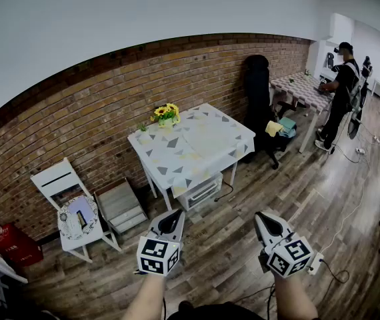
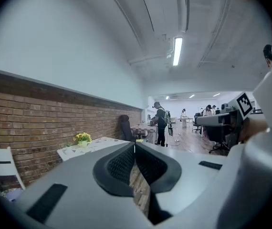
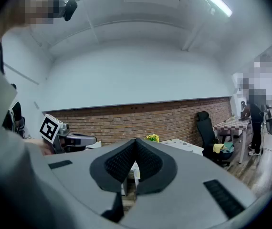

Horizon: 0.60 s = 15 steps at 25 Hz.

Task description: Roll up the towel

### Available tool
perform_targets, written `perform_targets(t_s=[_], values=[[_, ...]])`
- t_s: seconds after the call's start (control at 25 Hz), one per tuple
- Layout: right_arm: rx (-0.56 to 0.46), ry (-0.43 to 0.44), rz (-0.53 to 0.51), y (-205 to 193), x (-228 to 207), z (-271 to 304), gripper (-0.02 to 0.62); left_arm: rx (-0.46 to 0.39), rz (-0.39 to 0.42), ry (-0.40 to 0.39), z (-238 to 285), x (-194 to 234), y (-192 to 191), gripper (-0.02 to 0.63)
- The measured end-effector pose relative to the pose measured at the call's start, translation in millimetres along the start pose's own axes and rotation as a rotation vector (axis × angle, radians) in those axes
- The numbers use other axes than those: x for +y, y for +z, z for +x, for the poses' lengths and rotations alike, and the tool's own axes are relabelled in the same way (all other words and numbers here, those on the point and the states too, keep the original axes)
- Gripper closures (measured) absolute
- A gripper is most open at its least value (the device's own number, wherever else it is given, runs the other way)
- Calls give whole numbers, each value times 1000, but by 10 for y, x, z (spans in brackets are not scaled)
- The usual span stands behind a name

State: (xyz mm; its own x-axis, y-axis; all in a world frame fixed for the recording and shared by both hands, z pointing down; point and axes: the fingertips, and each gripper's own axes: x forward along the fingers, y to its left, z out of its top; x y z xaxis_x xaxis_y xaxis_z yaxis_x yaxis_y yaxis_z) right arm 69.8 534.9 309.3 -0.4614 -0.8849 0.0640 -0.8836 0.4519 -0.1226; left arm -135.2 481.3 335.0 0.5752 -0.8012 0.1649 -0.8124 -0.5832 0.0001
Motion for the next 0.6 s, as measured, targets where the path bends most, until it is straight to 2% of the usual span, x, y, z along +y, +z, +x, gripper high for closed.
perform_targets(t_s=[0.6], values=[[4, -34, -31, 7, -83, -208, 583, 7, 2, -33, 133, -186, -14, 584]])
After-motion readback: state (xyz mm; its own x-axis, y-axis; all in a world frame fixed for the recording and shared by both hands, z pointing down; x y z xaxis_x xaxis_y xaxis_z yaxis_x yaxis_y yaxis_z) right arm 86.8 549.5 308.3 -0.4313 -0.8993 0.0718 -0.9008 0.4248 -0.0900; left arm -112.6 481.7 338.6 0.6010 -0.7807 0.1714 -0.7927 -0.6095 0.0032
